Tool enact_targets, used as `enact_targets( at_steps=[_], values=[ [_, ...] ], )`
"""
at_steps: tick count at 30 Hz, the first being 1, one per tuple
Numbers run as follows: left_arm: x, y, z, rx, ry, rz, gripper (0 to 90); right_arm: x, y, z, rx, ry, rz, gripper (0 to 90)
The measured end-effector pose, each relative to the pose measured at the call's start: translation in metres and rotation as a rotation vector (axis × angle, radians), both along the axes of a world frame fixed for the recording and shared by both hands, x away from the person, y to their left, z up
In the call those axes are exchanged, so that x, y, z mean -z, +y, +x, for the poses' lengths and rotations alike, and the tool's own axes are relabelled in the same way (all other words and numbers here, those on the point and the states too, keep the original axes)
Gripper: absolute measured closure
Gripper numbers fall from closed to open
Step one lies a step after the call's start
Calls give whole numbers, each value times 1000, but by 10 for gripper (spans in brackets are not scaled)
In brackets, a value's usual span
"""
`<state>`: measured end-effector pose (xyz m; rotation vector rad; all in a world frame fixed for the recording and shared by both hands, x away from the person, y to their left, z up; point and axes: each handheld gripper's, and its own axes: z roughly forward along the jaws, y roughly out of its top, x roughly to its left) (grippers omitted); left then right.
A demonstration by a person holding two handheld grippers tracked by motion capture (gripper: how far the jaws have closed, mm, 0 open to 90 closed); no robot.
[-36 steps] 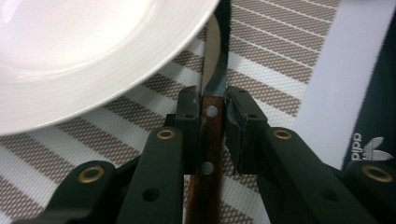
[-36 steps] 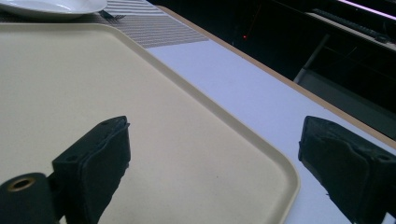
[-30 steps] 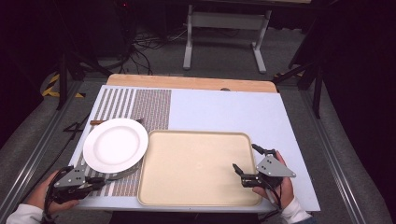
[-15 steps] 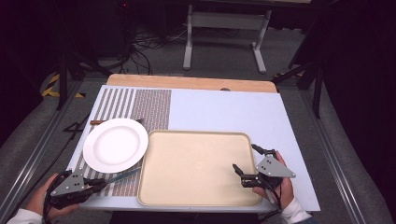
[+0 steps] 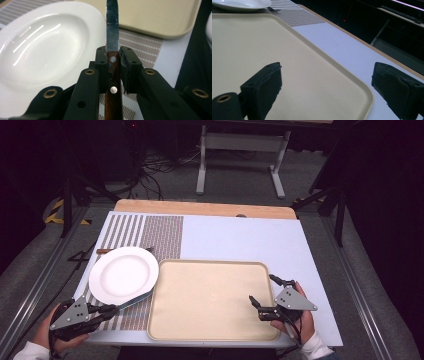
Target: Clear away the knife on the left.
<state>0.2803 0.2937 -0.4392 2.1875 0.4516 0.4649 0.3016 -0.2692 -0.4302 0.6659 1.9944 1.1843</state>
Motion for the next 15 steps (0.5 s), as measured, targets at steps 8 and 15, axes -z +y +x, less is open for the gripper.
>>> enact_targets(
  at_steps=[8, 15],
  values=[
    [-8, -14, 4, -82, -73, -27, 770, -1, 0, 0, -1, -5, 3, 101],
    [-14, -30, 7, -150, -102, -73, 770, -1, 0, -1, -1, -7, 0, 101]
  ],
)
